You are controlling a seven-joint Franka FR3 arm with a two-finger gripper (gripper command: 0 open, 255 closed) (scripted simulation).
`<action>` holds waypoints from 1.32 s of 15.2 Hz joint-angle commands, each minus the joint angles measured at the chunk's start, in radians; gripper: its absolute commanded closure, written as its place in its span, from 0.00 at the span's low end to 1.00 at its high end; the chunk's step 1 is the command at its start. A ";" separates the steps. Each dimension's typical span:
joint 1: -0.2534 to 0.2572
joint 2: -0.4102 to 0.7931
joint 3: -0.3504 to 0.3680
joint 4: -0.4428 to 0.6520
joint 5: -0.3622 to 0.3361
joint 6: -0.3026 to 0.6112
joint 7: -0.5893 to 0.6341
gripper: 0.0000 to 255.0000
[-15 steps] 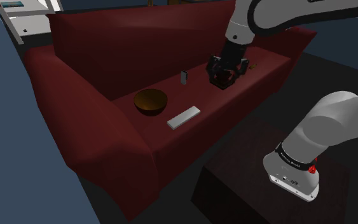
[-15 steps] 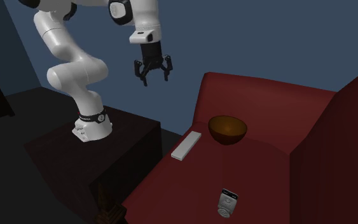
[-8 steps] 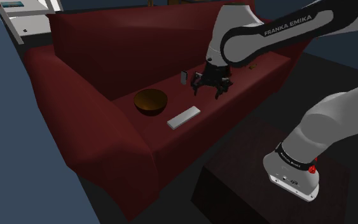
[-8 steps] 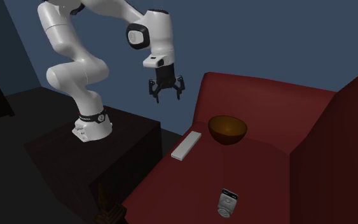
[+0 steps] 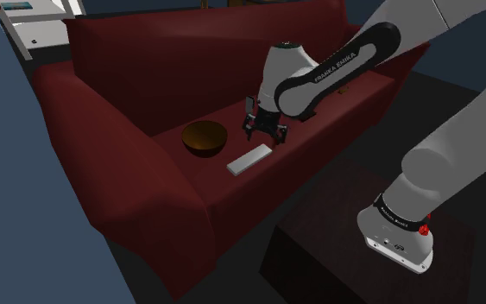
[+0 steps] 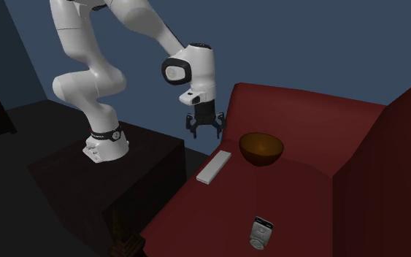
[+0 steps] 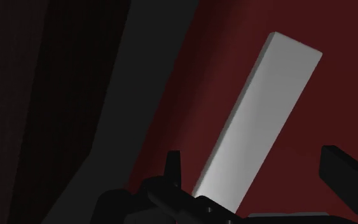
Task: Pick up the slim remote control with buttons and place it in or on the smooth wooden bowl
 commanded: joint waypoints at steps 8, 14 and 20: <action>0.050 0.367 -0.121 0.133 -0.451 0.157 0.567 0.00; 0.099 0.449 -0.188 0.154 -0.544 0.209 0.634 0.00; 0.099 0.449 -0.188 0.154 -0.543 0.209 0.634 0.00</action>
